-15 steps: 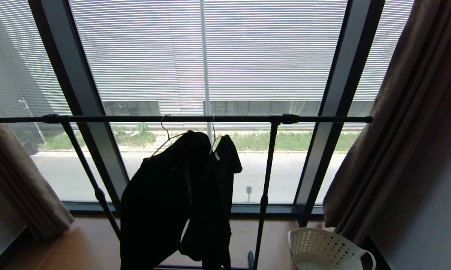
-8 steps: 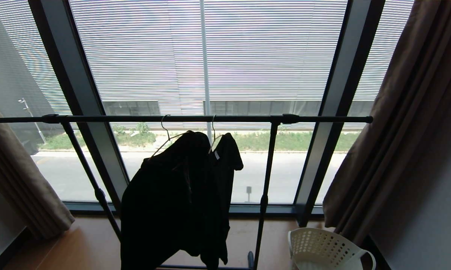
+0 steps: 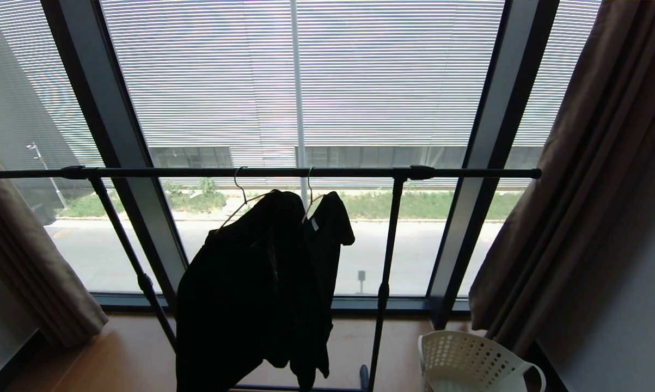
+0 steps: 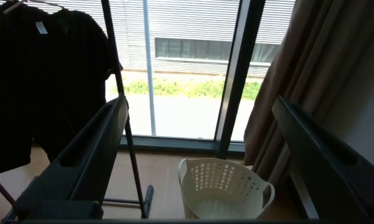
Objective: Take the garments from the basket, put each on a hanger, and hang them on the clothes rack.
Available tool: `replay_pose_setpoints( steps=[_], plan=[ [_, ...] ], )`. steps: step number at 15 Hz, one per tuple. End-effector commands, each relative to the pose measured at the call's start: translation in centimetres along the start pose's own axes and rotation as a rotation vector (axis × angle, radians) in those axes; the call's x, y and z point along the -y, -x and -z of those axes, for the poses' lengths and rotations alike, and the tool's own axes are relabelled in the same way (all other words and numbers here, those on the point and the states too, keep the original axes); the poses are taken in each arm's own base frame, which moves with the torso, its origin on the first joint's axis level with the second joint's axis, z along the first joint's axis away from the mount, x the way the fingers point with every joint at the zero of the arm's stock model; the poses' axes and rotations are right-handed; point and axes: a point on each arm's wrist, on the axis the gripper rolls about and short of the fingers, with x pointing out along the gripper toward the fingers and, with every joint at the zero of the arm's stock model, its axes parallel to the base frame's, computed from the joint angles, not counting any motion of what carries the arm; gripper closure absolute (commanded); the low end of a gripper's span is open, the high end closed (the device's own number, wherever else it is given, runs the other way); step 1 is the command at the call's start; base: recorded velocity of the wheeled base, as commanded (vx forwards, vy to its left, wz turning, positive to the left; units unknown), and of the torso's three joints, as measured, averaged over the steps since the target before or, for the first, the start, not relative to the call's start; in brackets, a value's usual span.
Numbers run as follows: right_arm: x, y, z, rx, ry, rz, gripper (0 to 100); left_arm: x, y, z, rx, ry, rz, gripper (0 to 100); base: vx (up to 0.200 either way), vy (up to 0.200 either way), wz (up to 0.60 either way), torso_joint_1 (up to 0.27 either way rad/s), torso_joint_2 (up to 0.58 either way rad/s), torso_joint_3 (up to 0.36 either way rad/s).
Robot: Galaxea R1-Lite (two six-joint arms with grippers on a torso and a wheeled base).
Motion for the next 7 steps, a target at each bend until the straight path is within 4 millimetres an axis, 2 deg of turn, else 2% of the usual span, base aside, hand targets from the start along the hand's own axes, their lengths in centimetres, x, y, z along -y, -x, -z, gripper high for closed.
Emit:
replay_pose_setpoints(
  steps=[1, 7],
  plan=[
    [0.00, 0.01, -0.01, 0.001, 0.001, -0.001, 0, 0.00, 0.00, 0.01, 0.000, 0.000, 0.000, 0, 0.000, 0.000, 0.00, 0.000, 0.00, 0.000],
    [-0.01, 0.01, 0.00, -0.001, 0.009, -0.004, 0, 0.00, 0.00, 0.01, 0.000, 0.000, 0.001, 0, 0.000, 0.000, 0.00, 0.000, 0.00, 0.000]
  ],
)
